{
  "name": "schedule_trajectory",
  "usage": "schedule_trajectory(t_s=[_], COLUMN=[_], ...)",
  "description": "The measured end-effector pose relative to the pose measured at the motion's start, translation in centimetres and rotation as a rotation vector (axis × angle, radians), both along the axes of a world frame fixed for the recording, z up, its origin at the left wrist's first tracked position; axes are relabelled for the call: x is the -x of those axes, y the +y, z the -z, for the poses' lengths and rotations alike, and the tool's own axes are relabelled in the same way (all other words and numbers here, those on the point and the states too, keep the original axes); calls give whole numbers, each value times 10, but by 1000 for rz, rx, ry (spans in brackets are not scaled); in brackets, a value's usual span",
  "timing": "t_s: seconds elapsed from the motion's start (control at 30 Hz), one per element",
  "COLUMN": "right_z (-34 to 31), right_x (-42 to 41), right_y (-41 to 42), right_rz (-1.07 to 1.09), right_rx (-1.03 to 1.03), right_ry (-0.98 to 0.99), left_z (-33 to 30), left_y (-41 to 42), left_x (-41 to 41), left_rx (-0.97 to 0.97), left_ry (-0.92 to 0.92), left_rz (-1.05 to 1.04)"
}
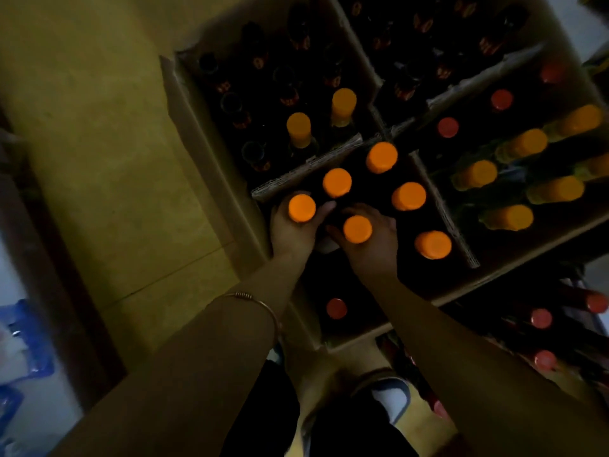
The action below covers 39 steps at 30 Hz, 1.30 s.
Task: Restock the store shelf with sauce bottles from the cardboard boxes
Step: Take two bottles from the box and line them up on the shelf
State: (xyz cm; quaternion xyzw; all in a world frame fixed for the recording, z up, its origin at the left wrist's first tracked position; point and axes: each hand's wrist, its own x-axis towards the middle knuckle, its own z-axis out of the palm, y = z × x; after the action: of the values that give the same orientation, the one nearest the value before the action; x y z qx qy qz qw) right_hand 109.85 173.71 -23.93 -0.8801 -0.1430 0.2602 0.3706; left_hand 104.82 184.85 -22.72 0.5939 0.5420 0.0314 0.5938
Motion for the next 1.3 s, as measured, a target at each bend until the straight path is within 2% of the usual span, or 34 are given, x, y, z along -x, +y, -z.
schedule_trajectory(t_s=[0.17, 0.23, 0.37, 0.47, 0.7, 0.9, 1.1, 1.3], right_z=[-33, -55, -116, -173, -332, -491, -618, -725], right_x=[-5, -5, -12, -22, -50, -63, -68, -54], right_y=[-11, -18, -26, -27, -36, -58, -89, -125], right_rz=[36, 34, -3, 4, -38, -27, -20, 127], right_rx=[-81, -114, -126, -120, -202, -322, -409, -432], right_ry=[45, 23, 17, -17, -90, -206, -183, -327], left_z=[-25, -44, -98, -152, -291, -440, -572, -659], left_y=[-3, -2, -2, -3, 6, 1, -26, -52], left_x=[8, 11, 18, 24, 21, -7, -21, -34], left_rx=[1, 17, -69, -98, -201, -335, -439, -436], left_ry=[16, 15, -29, -65, -164, -296, -512, -682], left_rz=[-1, 31, 126, 263, 393, 539, 678, 800])
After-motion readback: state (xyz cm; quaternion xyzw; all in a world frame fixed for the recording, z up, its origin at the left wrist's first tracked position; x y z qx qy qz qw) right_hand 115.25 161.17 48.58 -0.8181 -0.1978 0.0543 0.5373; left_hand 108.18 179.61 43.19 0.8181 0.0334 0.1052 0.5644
